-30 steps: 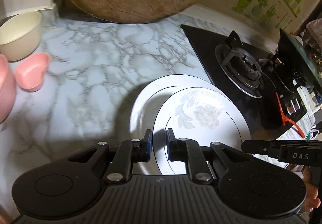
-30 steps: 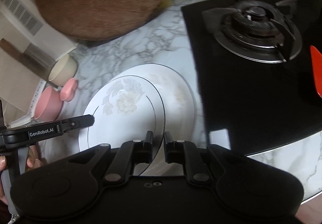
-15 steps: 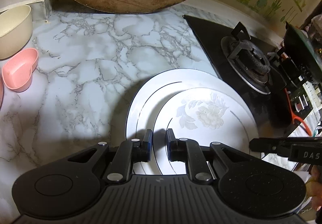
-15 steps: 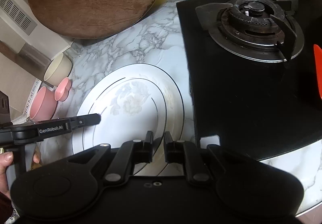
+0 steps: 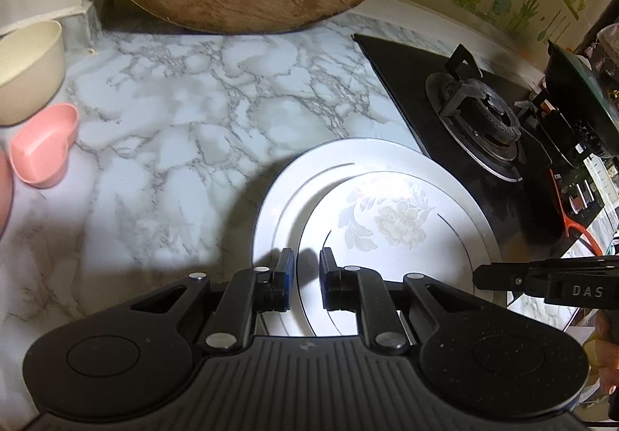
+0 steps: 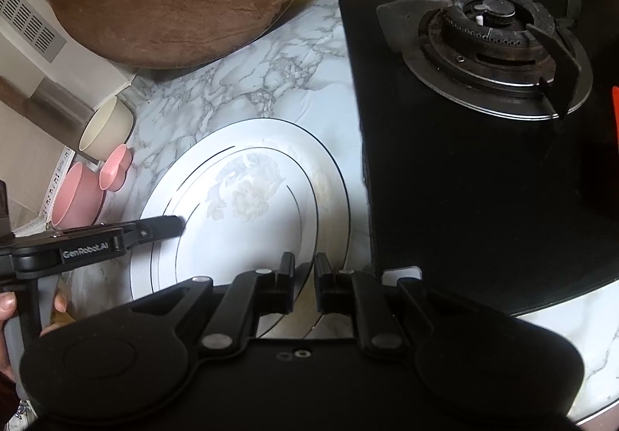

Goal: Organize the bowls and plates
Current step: 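Carry the floral plate with both tools and lower it onto the large plate, then open both tools and withdraw from the stacked plates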

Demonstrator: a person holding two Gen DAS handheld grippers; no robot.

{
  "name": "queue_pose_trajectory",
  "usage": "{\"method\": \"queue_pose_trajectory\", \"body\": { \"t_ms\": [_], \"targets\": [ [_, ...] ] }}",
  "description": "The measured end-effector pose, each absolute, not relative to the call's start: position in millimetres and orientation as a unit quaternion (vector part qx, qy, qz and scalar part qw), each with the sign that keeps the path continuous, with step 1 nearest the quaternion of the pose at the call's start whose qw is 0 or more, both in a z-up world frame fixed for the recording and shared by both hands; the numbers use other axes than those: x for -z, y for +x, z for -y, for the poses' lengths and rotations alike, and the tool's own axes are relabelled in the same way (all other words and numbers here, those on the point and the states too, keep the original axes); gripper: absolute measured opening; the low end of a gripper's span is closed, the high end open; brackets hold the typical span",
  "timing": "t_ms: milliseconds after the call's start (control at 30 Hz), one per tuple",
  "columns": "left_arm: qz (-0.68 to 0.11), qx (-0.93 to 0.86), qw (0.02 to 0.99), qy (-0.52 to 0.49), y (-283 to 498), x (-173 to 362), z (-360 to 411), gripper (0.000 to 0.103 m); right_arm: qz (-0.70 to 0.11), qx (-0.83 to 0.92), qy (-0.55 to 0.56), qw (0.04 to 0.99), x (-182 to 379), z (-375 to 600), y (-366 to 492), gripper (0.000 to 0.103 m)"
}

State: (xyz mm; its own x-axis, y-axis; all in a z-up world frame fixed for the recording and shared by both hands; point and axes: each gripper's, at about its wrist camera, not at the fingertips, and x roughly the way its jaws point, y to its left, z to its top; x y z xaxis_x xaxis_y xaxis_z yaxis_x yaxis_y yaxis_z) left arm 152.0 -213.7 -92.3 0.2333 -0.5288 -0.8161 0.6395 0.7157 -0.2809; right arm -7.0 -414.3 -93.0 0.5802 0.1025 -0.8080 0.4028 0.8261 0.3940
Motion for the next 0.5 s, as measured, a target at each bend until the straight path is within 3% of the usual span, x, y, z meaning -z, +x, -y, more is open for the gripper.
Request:
{"method": "queue_pose_trajectory", "body": {
  "t_ms": [500],
  "targets": [
    [-0.462, 0.370, 0.804, 0.053, 131.6, 71.2, 190.2, 0.013, -0.458, 0.095, 0.247, 0.848, 94.4, 409.0, 6.1, 0.012]
  ]
}}
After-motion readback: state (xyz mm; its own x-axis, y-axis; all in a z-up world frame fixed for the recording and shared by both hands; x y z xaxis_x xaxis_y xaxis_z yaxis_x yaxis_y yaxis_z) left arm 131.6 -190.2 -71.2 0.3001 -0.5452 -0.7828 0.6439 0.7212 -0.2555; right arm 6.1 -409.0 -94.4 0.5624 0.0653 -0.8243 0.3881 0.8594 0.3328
